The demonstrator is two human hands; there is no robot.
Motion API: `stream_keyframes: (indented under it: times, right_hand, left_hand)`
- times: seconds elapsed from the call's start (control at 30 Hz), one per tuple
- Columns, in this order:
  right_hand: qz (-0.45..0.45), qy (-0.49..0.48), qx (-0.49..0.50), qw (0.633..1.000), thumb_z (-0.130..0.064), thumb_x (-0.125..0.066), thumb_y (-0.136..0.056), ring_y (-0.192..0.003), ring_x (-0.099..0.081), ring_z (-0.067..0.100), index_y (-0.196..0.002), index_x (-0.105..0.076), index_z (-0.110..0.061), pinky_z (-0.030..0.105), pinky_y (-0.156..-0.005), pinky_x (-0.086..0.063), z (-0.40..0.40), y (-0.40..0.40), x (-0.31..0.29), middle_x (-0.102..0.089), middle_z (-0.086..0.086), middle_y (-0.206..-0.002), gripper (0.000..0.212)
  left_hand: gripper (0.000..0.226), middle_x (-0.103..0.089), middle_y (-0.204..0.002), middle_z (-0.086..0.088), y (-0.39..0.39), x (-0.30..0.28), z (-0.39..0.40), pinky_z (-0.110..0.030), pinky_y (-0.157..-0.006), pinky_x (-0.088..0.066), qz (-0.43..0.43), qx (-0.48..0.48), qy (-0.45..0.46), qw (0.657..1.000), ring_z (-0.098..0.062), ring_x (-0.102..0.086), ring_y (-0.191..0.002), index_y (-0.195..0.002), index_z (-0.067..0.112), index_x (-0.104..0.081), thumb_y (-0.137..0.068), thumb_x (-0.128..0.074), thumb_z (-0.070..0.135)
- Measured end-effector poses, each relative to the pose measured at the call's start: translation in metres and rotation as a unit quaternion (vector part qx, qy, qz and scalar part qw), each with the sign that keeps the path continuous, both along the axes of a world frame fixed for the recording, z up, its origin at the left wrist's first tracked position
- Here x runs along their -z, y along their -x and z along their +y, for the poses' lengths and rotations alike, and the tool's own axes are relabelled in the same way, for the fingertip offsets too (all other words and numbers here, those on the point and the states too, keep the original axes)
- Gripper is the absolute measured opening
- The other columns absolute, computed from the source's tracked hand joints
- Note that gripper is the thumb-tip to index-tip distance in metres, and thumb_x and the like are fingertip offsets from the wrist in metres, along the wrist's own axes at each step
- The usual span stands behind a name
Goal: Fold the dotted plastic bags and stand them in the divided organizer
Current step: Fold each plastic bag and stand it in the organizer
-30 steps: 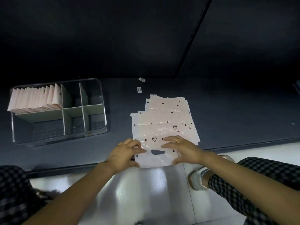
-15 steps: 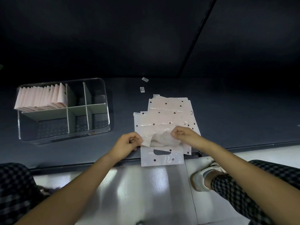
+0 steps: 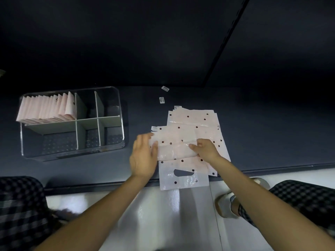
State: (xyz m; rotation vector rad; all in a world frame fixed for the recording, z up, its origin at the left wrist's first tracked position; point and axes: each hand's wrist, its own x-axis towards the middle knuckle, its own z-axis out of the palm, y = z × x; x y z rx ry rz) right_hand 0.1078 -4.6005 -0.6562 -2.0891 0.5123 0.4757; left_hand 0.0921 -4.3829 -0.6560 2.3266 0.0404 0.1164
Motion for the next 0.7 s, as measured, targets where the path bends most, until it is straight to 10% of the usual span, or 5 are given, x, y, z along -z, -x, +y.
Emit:
stream_keyframes:
  times: [0.1, 0.17, 0.37, 0.57, 0.7]
  right_hand:
    - [-0.007, 0.070, -0.013, 0.997, -0.024, -0.061, -0.090, -0.056, -0.031, 0.017, -0.057, -0.027, -0.016, 0.028, -0.055, -0.023, 0.002, -0.006, 0.003, -0.030, 0.000, -0.058, 0.048]
    - [-0.009, 0.103, -0.027, 0.994, -0.028, -0.060, -0.090, -0.057, -0.035, 0.016, -0.060, -0.039, -0.012, 0.028, -0.051, -0.024, 0.005, -0.008, 0.005, -0.037, -0.001, -0.060, 0.040]
    - [-0.006, 0.143, -0.006, 0.990, -0.041, -0.052, -0.093, -0.092, -0.052, 0.022, -0.108, -0.049, -0.009, 0.033, -0.080, -0.043, 0.017, -0.005, 0.008, -0.052, 0.000, -0.095, 0.035]
    - [-0.032, 0.138, 0.052, 0.989, -0.028, -0.051, -0.095, -0.090, -0.058, 0.028, -0.116, -0.046, -0.009, 0.036, -0.082, -0.046, 0.020, 0.003, 0.005, -0.053, 0.000, -0.080, 0.029]
    - [-0.034, 0.080, 0.099, 0.991, -0.022, -0.056, -0.093, -0.083, -0.051, 0.021, -0.116, -0.049, -0.010, 0.027, -0.071, -0.038, 0.020, 0.004, 0.002, -0.052, -0.001, -0.081, 0.027]
  left_hand:
    - [0.031, -0.051, -0.133, -0.002, 0.013, 0.011, -0.003, -0.041, -0.092, -0.047, -0.046, 0.220, -0.112, 0.968, -0.025, -0.047, -0.119, -0.124, 0.018, -0.055, -0.093, -0.053, 0.024]
    - [0.053, -0.017, -0.157, 0.000, 0.022, 0.024, -0.004, -0.038, -0.120, -0.010, -0.004, 0.308, -0.207, 0.928, -0.024, -0.014, -0.145, -0.146, 0.019, -0.030, -0.098, -0.040, 0.040]
    - [0.074, 0.031, -0.149, -0.001, 0.035, 0.044, 0.008, -0.036, -0.115, 0.018, 0.066, 0.349, -0.345, 0.869, -0.019, 0.037, -0.132, -0.143, 0.016, 0.023, -0.095, -0.014, 0.060]
    - [0.071, 0.016, -0.157, -0.001, 0.035, 0.040, 0.008, -0.041, -0.116, 0.014, 0.073, 0.332, -0.362, 0.868, -0.020, 0.018, -0.144, -0.148, 0.020, 0.014, -0.096, -0.014, 0.059]
    - [0.057, -0.048, -0.141, -0.002, 0.022, 0.025, 0.007, -0.035, -0.108, -0.034, -0.031, 0.295, -0.316, 0.901, -0.018, -0.046, -0.127, -0.137, 0.021, -0.047, -0.090, -0.049, 0.054]
